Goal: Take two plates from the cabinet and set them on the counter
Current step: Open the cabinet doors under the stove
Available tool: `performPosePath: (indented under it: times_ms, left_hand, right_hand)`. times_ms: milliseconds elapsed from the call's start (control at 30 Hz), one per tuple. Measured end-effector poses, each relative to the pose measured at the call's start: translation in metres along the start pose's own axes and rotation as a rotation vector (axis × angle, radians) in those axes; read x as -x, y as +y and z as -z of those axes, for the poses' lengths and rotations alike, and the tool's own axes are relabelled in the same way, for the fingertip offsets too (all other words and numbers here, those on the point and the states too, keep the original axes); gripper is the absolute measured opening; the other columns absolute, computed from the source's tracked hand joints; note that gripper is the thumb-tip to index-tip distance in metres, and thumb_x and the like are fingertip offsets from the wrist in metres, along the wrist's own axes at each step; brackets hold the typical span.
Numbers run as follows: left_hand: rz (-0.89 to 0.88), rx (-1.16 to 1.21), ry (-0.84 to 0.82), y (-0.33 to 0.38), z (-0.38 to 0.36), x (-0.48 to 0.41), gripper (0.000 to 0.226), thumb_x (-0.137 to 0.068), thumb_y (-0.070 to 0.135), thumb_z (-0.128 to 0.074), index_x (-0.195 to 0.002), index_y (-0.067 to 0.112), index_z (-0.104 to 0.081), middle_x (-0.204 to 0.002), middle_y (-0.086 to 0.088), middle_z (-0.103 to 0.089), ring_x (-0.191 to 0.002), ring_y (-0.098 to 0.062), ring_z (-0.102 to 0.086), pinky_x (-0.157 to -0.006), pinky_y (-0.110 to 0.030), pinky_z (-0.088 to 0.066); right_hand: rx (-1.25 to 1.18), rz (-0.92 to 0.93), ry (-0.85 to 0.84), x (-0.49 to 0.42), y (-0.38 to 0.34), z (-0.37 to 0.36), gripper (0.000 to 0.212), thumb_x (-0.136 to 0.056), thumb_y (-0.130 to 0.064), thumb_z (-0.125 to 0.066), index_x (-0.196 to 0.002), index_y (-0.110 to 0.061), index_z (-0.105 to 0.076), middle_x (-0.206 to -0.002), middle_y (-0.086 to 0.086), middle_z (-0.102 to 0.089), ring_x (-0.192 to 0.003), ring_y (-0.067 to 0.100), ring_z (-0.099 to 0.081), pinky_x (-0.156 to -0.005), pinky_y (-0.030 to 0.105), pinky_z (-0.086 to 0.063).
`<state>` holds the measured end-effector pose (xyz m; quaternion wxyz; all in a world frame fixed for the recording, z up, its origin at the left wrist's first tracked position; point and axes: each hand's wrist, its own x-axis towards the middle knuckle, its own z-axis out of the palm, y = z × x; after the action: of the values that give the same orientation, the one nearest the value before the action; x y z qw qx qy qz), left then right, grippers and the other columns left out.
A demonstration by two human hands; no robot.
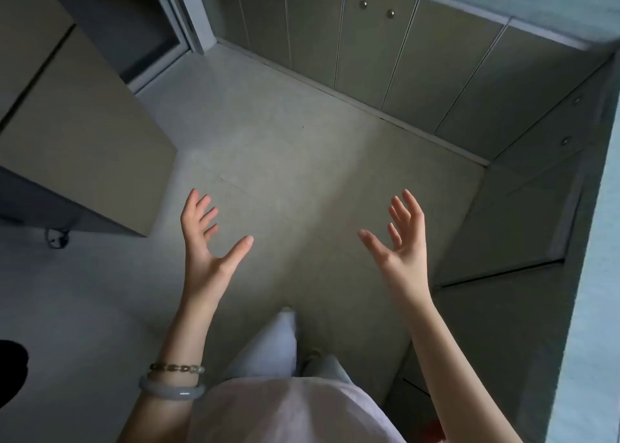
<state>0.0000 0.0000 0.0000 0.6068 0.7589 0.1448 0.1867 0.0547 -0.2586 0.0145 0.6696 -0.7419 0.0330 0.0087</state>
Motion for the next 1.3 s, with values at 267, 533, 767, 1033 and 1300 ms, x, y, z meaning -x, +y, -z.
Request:
performPosePath:
  times_ms: [267, 533, 767, 1033, 1300]
  left_hand:
    - [0.027, 0.016, -0.030, -0.020, -0.014, -0.084, 0.094, -0.067, 0.031, -0.073, -0.146, 0.032, -0.020, -0.150, 0.001, -0.034, -0.133, -0.008, -0.041, -0.112, -0.036, -0.033]
    - [-0.010, 0.044, -0.084, -0.031, -0.011, -0.210, 0.092, -0.067, 0.032, -0.074, -0.143, 0.040, -0.022, -0.147, 0.003, -0.036, -0.131, -0.007, -0.043, -0.109, -0.032, -0.035]
    - [-0.048, 0.072, -0.139, -0.029, -0.025, -0.303, 0.091, -0.069, 0.031, -0.073, -0.142, 0.045, -0.022, -0.144, 0.014, -0.037, -0.132, -0.008, -0.041, -0.111, -0.035, -0.034]
    - [-0.027, 0.084, -0.108, -0.046, -0.037, -0.390, 0.091, -0.067, 0.030, -0.073, -0.141, 0.043, -0.023, -0.147, 0.004, -0.037, -0.132, -0.011, -0.042, -0.110, -0.035, -0.035]
    - [-0.040, 0.055, -0.071, -0.047, -0.074, -0.510, 0.092, -0.070, 0.020, -0.074, -0.145, 0.029, -0.021, -0.148, -0.002, -0.035, -0.133, -0.011, -0.041, -0.112, -0.042, -0.033]
  right_hand:
    - [0.028, -0.002, 0.010, -0.072, 0.003, -0.031, 0.079, -0.078, -0.009, -0.075, -0.142, -0.024, -0.032, -0.148, -0.002, -0.039, -0.135, 0.004, -0.037, -0.111, 0.029, -0.032]
    - [0.053, 0.027, 0.054, -0.175, -0.020, -0.090, 0.080, -0.076, -0.008, -0.076, -0.142, -0.021, -0.033, -0.146, 0.001, -0.042, -0.135, 0.006, -0.039, -0.110, 0.029, -0.033]
    - [0.052, 0.066, 0.091, -0.256, -0.044, -0.135, 0.079, -0.076, -0.007, -0.076, -0.141, -0.022, -0.034, -0.144, 0.002, -0.044, -0.133, 0.007, -0.041, -0.110, 0.028, -0.034]
    - [0.058, 0.046, 0.094, -0.349, -0.046, -0.165, 0.079, -0.076, -0.006, -0.076, -0.141, -0.022, -0.034, -0.142, 0.001, -0.045, -0.132, 0.007, -0.042, -0.109, 0.028, -0.035]
    - [0.033, 0.039, 0.059, -0.478, -0.048, -0.188, 0.078, -0.077, -0.007, -0.076, -0.141, -0.023, -0.034, -0.143, -0.001, -0.045, -0.132, 0.005, -0.042, -0.106, 0.023, -0.034]
